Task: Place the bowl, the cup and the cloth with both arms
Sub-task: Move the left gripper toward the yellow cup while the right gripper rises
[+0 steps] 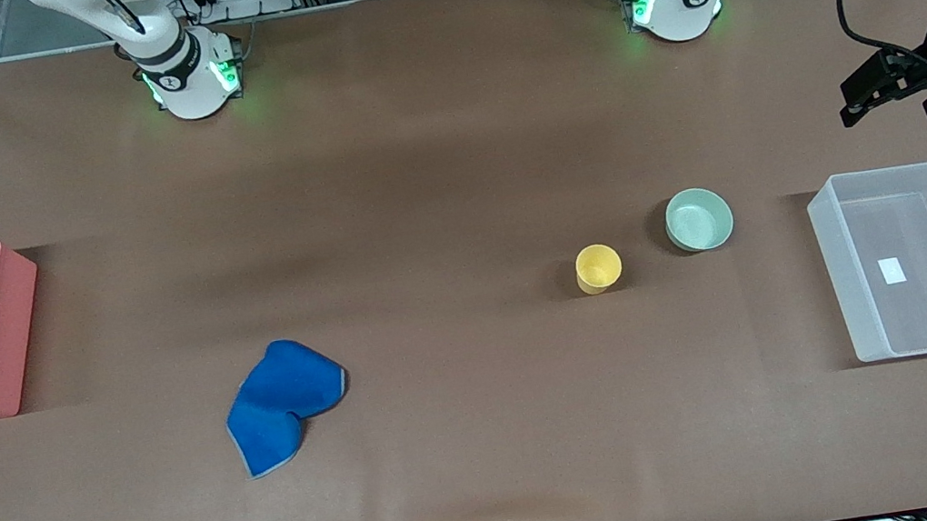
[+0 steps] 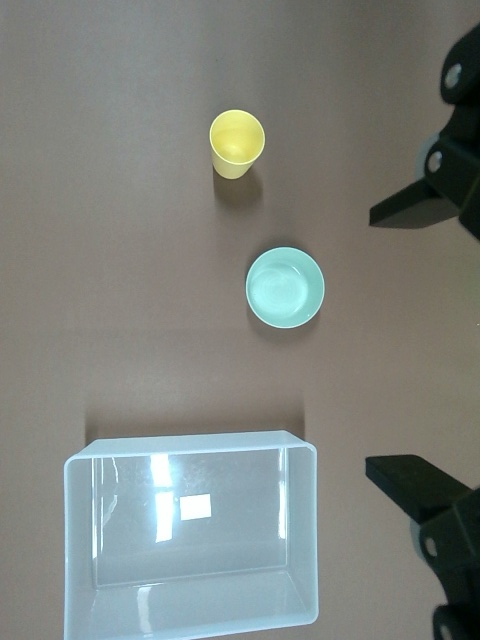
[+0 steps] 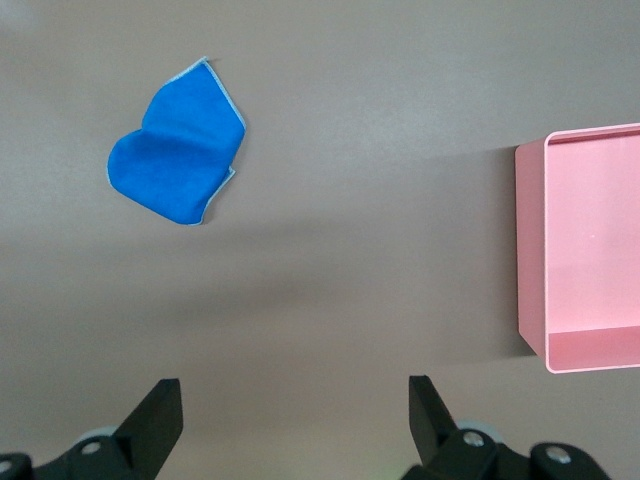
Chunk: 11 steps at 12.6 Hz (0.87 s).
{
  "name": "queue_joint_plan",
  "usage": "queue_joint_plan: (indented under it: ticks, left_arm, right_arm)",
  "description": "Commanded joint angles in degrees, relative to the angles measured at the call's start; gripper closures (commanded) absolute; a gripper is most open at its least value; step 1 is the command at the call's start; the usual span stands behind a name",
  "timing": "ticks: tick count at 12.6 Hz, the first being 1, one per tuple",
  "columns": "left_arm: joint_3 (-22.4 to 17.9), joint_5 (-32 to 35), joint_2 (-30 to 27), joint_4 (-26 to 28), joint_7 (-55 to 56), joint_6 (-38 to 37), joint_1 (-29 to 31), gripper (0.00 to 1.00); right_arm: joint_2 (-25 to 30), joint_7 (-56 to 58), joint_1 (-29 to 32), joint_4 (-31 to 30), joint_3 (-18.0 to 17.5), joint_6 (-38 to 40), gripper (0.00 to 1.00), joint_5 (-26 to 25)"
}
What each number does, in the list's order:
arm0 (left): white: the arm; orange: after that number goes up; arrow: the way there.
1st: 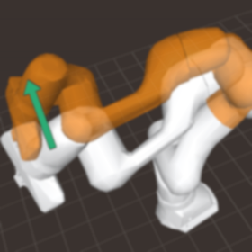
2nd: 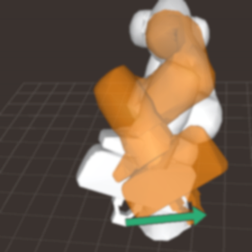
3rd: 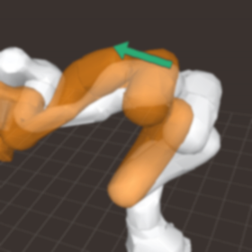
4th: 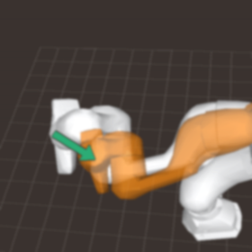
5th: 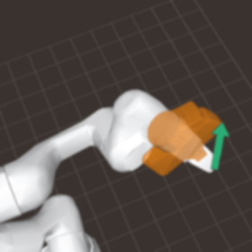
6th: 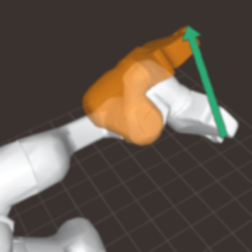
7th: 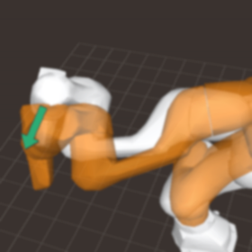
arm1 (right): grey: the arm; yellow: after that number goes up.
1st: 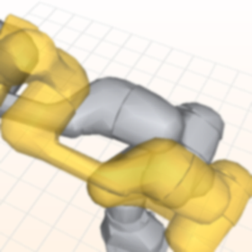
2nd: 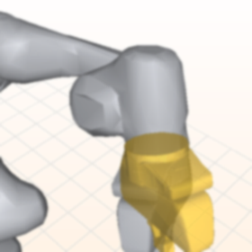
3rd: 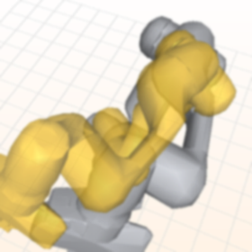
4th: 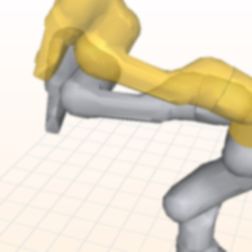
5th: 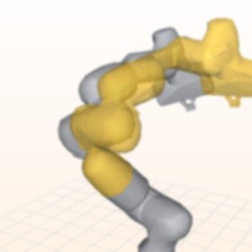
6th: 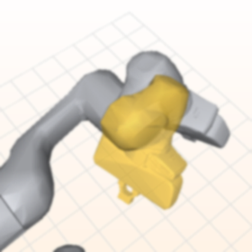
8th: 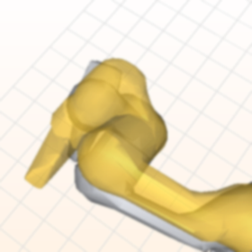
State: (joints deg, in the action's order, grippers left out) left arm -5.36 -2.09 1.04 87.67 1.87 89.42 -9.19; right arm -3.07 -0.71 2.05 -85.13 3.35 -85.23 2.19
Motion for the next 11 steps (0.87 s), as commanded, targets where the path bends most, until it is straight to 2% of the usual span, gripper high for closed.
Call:
queue_joint_plan:
  ticks: [1, 6, 9, 11]
  left_arm:
    - [-0.2, -0.6, -0.2, -0.2, -0.6, 0.1, -0.3, 0.0]
    - [0.0, -1.4, 1.7, -0.1, 0.4, 0.4, -0.6, 0.0]
    - [1.3, -5.4, 4.7, 1.3, 2.2, 3.6, -0.6, 0.0]
    - [3.9, -5.9, 6.5, 3.7, 6.5, 7.6, -1.2, 0.0]
  right_arm:
    - [-0.2, -0.7, 1.3, 0.3, -0.8, 0.0, 0.0, 0.8]
    - [-0.8, -0.7, 1.6, 0.4, -0.8, -0.3, 0.0, 0.8]
    - [-0.8, -0.7, 1.6, 0.4, -0.8, -0.2, 0.0, 0.8]
    - [-2.4, -0.5, 1.5, 0.9, -0.8, -0.7, 0.0, 0.0]
